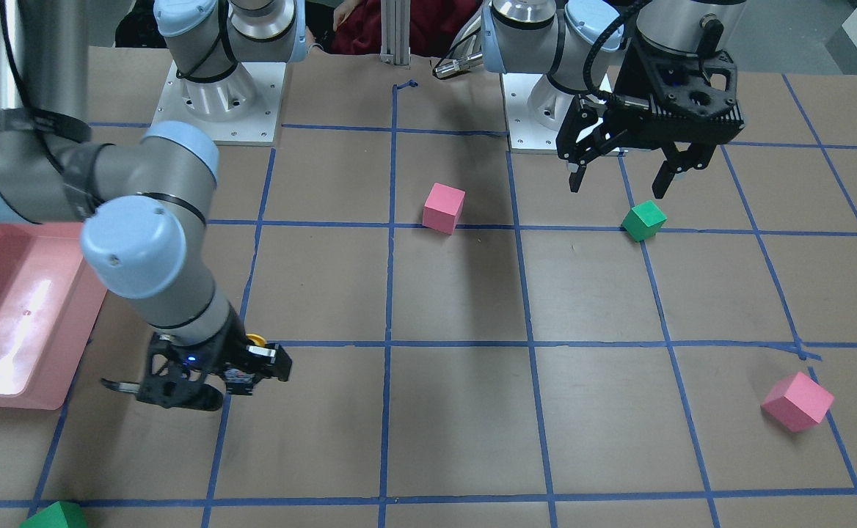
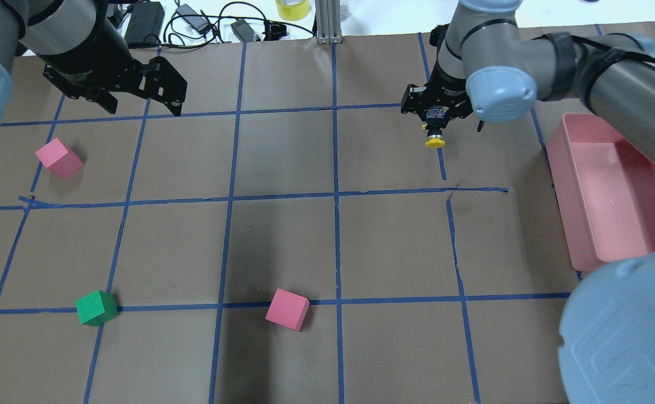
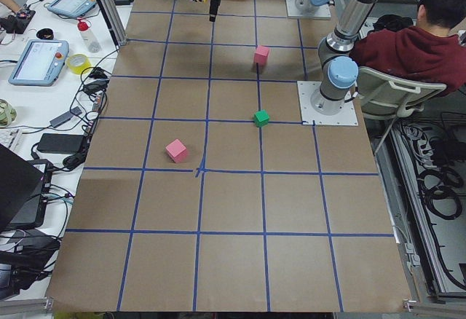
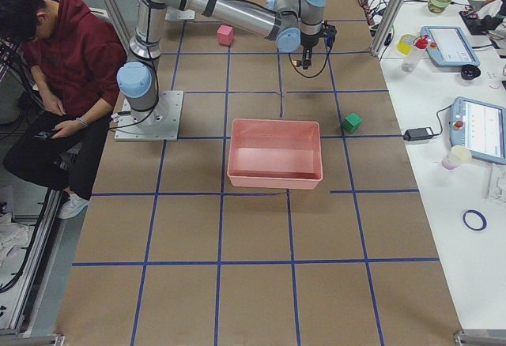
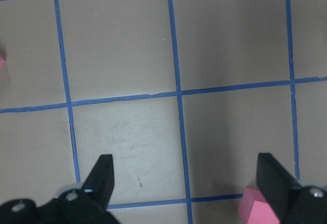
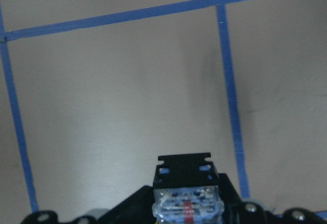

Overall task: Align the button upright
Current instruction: 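Lift the button out of the bin and carry it to the table center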

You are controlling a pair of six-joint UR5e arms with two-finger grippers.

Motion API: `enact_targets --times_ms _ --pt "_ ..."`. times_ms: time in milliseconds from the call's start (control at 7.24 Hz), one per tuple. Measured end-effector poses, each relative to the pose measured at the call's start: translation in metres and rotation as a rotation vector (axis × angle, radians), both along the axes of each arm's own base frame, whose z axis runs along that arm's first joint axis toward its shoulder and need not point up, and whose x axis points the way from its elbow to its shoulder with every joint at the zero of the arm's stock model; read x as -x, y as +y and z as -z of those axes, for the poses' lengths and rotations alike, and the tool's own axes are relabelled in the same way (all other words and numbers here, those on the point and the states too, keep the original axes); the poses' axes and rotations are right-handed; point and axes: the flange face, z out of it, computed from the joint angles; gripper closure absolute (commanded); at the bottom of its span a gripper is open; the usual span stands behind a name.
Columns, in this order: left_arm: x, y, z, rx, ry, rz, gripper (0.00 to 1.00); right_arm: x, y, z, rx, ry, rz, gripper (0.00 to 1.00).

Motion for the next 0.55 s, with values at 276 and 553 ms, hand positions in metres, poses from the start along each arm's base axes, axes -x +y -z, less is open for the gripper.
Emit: enact_targets --times_ms 276,553 --pt "0.0 0.0 0.0 0.0 0.0 0.0 0.0 -0.047 -0.007 0.022 0.005 -0.074 -0.006 1.0" --pt "0.0 0.0 0.0 0.001 0.001 0.001 0.0 -0.106 -0.018 0.033 0.001 -0.101 0.032 1.0"
